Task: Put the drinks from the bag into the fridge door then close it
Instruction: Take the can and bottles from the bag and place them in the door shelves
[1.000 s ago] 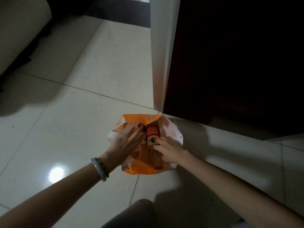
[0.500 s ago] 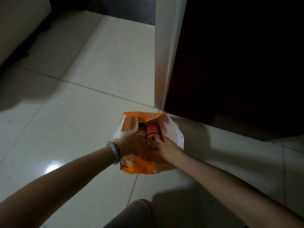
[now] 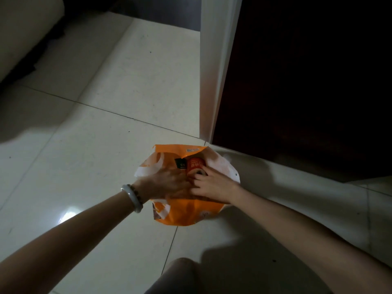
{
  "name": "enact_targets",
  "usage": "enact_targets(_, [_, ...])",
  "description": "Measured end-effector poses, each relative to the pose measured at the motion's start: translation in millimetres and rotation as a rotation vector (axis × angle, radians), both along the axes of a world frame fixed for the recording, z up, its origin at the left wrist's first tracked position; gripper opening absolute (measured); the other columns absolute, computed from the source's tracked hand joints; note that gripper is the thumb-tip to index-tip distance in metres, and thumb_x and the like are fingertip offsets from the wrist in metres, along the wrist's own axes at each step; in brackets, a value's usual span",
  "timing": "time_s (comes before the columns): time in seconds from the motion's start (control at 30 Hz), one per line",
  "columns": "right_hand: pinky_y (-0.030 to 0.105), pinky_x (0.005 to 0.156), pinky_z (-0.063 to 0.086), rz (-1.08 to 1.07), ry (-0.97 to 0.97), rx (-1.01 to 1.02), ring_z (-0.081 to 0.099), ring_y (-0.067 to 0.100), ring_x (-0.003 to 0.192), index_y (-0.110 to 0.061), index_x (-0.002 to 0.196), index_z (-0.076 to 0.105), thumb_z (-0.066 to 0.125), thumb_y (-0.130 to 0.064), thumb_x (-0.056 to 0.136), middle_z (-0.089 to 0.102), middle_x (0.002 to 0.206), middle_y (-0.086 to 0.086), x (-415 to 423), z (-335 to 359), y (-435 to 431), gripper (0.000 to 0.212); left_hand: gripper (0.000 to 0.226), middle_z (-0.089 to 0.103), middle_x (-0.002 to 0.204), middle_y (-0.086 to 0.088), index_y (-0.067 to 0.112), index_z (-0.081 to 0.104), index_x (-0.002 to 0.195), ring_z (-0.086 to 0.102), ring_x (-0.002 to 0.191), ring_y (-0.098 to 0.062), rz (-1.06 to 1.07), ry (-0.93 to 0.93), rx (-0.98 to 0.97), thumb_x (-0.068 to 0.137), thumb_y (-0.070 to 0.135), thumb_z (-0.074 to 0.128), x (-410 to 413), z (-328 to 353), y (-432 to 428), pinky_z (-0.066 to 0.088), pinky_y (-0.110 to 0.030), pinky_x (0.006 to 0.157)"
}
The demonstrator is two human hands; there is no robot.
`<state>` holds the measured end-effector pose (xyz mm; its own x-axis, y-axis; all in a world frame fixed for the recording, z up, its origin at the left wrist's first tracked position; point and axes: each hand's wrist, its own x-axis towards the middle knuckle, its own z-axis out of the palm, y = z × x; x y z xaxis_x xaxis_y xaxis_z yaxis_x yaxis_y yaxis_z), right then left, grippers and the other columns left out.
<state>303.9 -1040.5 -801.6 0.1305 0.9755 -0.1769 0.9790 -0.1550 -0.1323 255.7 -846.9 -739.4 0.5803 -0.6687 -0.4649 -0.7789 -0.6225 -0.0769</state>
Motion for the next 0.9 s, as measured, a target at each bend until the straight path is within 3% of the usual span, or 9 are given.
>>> enact_targets(0.07, [0.050, 0.105, 0.036, -0.145, 0.096, 0.105, 0.047, 0.030, 0.123, -0.020, 0.117, 0.053, 0.063, -0.020, 0.083, 0.058, 0.124, 0.009, 2, 10, -6, 0.036, 0.051, 0.063, 0.114, -0.014, 0.013, 0.053, 0.121, 0.063, 0.098, -0.031, 0.161, -0.034, -0.120, 0.076, 0.026, 0.071, -2, -1, 13, 0.053, -0.042, 0.079])
enact_targets(0.17, [0.038, 0.103, 0.039, -0.603, 0.503, 0.266, 0.048, 0.023, 0.122, -0.018, 0.123, 0.049, 0.077, -0.026, 0.070, 0.055, 0.130, 0.005, 6, 23, -14, 0.060, 0.073, 0.061, 0.117, -0.019, 0.005, 0.050, 0.125, 0.062, 0.101, -0.035, 0.413, -0.080, -0.307, 0.062, 0.024, 0.083, 0, 15, 24, 0.052, -0.045, 0.079])
enact_targets(0.27, [0.036, 0.095, 0.047, -1.014, 0.783, 0.575, 0.058, 0.015, 0.107, -0.023, 0.115, 0.055, 0.082, -0.022, 0.062, 0.063, 0.112, -0.003, 5, 45, -10, 0.060, 0.067, 0.063, 0.115, -0.012, 0.010, 0.048, 0.124, 0.061, 0.103, -0.029, 0.672, -0.165, -0.593, 0.071, 0.039, 0.077, 4, 36, 28, 0.048, -0.036, 0.081])
enact_targets(0.33, [0.028, 0.091, 0.047, -1.048, 0.815, 0.599, 0.056, 0.009, 0.103, -0.021, 0.113, 0.056, 0.083, -0.019, 0.062, 0.061, 0.105, -0.010, 3, 60, -9, 0.058, 0.059, 0.063, 0.110, -0.007, 0.013, 0.050, 0.118, 0.060, 0.098, -0.023, 0.715, -0.157, -0.676, 0.073, 0.042, 0.074, 3, 46, 27, 0.047, -0.029, 0.076])
enact_targets(0.4, [0.019, 0.086, 0.046, -1.008, 0.826, 0.570, 0.056, 0.004, 0.098, -0.020, 0.110, 0.055, 0.084, -0.021, 0.063, 0.059, 0.101, -0.015, 1, 79, -9, 0.055, 0.057, 0.061, 0.112, -0.007, 0.012, 0.049, 0.117, 0.059, 0.098, -0.021, 0.669, -0.103, -0.716, 0.074, 0.041, 0.073, 1, 57, 24, 0.051, -0.031, 0.076])
enact_targets(0.53, [0.016, 0.078, 0.048, -0.989, 0.835, 0.601, 0.060, 0.004, 0.093, -0.031, 0.103, 0.053, 0.085, -0.023, 0.060, 0.064, 0.100, -0.010, 4, 120, -14, 0.054, 0.057, 0.061, 0.106, -0.013, 0.007, 0.049, 0.114, 0.062, 0.087, -0.023, 0.720, -0.111, -0.770, 0.071, 0.032, 0.077, -2, 85, 16, 0.054, -0.032, 0.068])
enact_targets(0.63, [0.021, 0.079, 0.051, -1.053, 0.880, 0.638, 0.061, -0.001, 0.088, -0.029, 0.101, 0.054, 0.086, -0.019, 0.059, 0.063, 0.093, -0.014, 5, 164, -24, 0.053, 0.058, 0.066, 0.100, -0.013, 0.005, 0.051, 0.112, 0.063, 0.082, -0.024, 0.797, -0.122, -0.763, 0.068, 0.030, 0.080, -1, 122, 9, 0.051, -0.030, 0.065])
enact_targets(0.73, [0.015, 0.075, 0.048, -1.110, 0.875, 0.665, 0.058, -0.009, 0.083, -0.030, 0.095, 0.052, 0.085, -0.017, 0.061, 0.059, 0.089, -0.019, 3, 219, -40, 0.049, 0.059, 0.066, 0.102, -0.010, 0.009, 0.052, 0.113, 0.062, 0.085, -0.021, 0.859, -0.090, -0.785, 0.066, 0.032, 0.081, -1, 169, 1, 0.047, -0.024, 0.068])
enact_targets(0.9, [0.030, 0.080, 0.051, -1.220, 0.873, 0.745, 0.059, 0.005, 0.091, -0.035, 0.095, 0.051, 0.086, -0.016, 0.060, 0.060, 0.094, -0.014, -9, 344, -77, 0.052, 0.067, 0.064, 0.106, 0.002, 0.019, 0.051, 0.114, 0.061, 0.089, -0.016, 0.938, -0.002, -0.764, 0.061, 0.049, 0.079, -3, 290, -23, 0.054, -0.032, 0.074])
